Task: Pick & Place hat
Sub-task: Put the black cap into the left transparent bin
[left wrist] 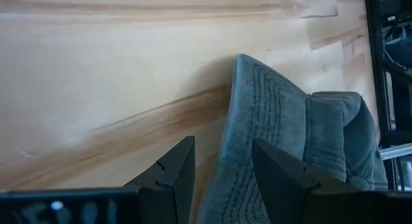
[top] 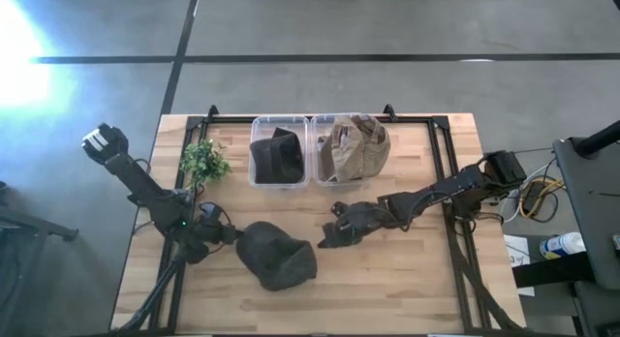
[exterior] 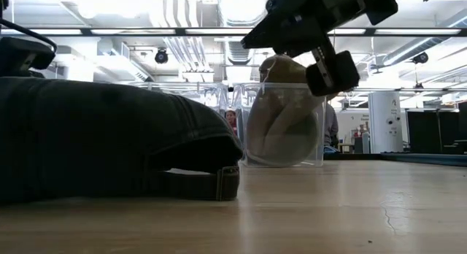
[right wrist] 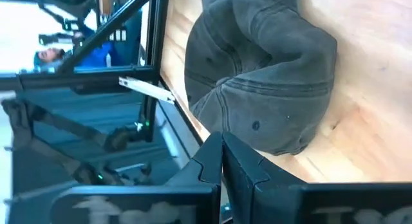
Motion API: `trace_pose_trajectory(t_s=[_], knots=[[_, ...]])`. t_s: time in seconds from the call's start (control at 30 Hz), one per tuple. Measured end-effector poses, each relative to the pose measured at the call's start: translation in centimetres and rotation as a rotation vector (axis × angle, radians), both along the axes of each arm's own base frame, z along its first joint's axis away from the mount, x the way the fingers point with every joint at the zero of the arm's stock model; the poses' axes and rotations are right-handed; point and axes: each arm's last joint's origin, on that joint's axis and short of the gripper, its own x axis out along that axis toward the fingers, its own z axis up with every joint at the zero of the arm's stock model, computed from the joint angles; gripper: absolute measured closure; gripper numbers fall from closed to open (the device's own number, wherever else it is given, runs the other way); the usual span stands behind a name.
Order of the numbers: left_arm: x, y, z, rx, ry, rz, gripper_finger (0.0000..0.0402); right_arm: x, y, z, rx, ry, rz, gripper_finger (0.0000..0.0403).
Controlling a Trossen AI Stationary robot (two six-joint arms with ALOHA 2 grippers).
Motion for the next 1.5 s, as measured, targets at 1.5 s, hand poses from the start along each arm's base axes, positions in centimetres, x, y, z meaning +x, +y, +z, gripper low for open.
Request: trace_pose_trajectory(t_s=[1.5], knots=[[0.9,-0.6,1.5,0.204,0.06,-0.102,0.0255,3.0,4.6,-3.7,0.122,0.143,0.169,0.0394]])
